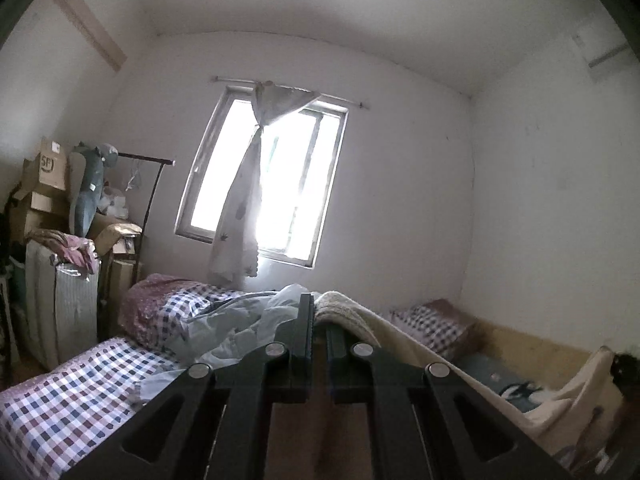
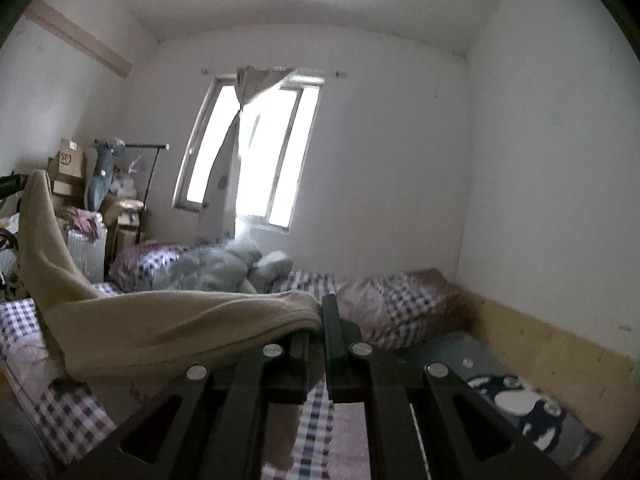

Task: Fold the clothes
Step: 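Lift the beige garment high with both grippers and stretch it out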

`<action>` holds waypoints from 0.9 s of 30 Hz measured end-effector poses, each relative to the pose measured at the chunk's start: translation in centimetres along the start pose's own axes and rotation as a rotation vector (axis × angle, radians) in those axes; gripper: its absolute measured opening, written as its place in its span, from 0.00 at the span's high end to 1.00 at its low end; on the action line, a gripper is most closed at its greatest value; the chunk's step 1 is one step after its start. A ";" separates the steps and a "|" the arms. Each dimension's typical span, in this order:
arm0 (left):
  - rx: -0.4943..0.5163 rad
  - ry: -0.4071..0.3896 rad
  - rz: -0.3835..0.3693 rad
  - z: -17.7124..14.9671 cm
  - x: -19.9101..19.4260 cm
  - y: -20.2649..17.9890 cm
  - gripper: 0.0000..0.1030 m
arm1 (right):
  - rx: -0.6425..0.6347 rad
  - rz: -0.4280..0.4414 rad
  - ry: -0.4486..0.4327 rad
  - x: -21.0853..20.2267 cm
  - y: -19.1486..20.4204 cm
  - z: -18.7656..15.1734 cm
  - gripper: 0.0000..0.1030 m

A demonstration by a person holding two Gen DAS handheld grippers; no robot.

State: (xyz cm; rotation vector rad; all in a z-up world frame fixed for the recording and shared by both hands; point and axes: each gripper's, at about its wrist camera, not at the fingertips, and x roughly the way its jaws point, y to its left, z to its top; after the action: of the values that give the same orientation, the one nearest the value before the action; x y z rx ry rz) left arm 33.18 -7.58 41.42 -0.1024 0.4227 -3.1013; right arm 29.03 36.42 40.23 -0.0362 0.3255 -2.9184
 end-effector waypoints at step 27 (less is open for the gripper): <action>-0.058 -0.050 -0.056 12.1 -8.1 0.0 0.96 | -0.043 -0.098 -0.203 -13.1 -2.9 14.2 0.96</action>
State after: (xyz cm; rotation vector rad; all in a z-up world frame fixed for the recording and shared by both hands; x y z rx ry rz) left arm 42.07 -10.69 52.49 -0.1947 0.5168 -3.1344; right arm 41.96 38.79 54.74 -0.3625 0.3619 -2.9695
